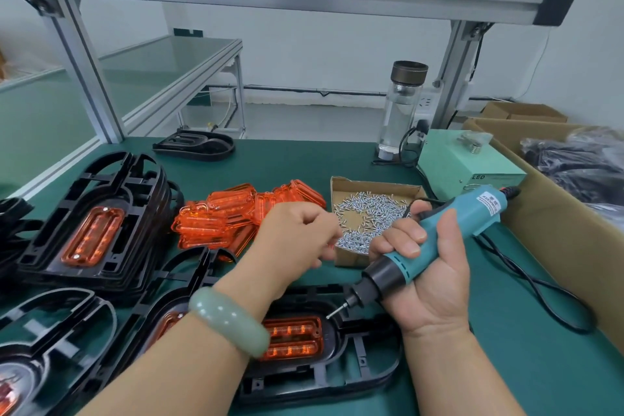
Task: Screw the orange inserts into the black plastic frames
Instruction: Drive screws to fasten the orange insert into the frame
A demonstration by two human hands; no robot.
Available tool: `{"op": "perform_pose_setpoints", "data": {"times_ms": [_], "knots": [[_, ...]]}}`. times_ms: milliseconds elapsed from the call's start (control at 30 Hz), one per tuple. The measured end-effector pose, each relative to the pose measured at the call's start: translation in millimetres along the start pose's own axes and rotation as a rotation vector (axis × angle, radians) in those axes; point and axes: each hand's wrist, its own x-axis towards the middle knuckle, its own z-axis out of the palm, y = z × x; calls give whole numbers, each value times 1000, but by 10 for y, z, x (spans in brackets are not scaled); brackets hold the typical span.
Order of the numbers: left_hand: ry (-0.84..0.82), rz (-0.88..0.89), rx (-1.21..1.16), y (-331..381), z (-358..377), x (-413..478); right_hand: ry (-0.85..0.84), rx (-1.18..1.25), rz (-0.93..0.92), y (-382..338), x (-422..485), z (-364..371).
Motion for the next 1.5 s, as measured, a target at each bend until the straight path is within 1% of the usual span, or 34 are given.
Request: {"op": "perform_pose_setpoints", "data": {"times_ms": [100,233,333,433,533,600,733,933,1133,1500], "knots": [[37,-31,-179,8,-141,-182,44,-13,-21,-2,-2,-6],[125,-60,-375,-47,-254,-450,99,-24,-55,10,-2,-15],[171,-128,-524,-123,-275,-621,127,-11,-83,26,7,-10],[183,-196,-663,-152,-228,-743,147,-11,-106,46,4,1],[202,-240,-774,-161,-148,-812,167,-14,-127,62,-12,19],[228,-270,-808,-176,-98,-827,182,-16,-139,68,-24,32],[228,-315,-782,-190,-37,-825,199,-18,-166,66,-36,62],[165,-358,-726,-189,41,-823,198,-34,-190,73,-47,91],[144,-342,-680,-175,77,-819,203,-62,-208,83,-52,106],[145,-252,-461,-195,69,-783,197,-59,-213,113,-70,126]]}}
